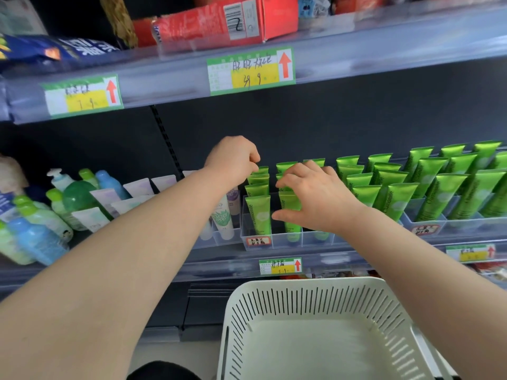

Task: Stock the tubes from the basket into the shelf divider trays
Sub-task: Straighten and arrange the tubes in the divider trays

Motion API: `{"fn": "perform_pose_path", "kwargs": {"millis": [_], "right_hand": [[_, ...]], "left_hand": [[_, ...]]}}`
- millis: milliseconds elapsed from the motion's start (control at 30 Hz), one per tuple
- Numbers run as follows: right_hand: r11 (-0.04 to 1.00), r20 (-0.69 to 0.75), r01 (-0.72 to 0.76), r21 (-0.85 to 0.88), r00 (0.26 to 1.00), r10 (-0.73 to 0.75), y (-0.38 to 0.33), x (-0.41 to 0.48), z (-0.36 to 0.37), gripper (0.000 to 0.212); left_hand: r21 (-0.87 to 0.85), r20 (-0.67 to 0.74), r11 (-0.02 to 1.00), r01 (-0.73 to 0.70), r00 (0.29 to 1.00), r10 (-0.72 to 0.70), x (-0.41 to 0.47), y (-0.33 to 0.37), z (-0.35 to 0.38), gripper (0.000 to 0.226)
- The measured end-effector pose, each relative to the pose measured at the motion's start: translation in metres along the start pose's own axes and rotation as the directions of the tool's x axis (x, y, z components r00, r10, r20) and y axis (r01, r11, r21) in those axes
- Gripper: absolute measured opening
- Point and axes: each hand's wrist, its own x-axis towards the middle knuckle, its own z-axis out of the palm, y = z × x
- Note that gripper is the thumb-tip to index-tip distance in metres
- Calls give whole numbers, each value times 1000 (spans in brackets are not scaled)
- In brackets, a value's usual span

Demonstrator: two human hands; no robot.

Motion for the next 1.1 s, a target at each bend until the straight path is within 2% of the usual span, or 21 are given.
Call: {"fn": "perform_pose_path", "kwargs": {"millis": [267,467,800,1100], "right_hand": [[998,-64,-36,-53,997,32,-11,-40,-10,70],[997,33,-38,-62,999,40,-21,-77,-2,68],[997,84,82,-12,993,-81,-70,-76,15,60],[996,166,85,24,982,-88,-119,-29,45,64]], "left_hand": [[-60,-76,997,-48,996,43,-49,7,-13,28],[-70,-20,997,-28,999,27,-94,15,-8,26],[98,148,983,153,975,-167,-157,-24,13,28],[199,221,937,288,918,-330,-180,-97,16,37]]}}
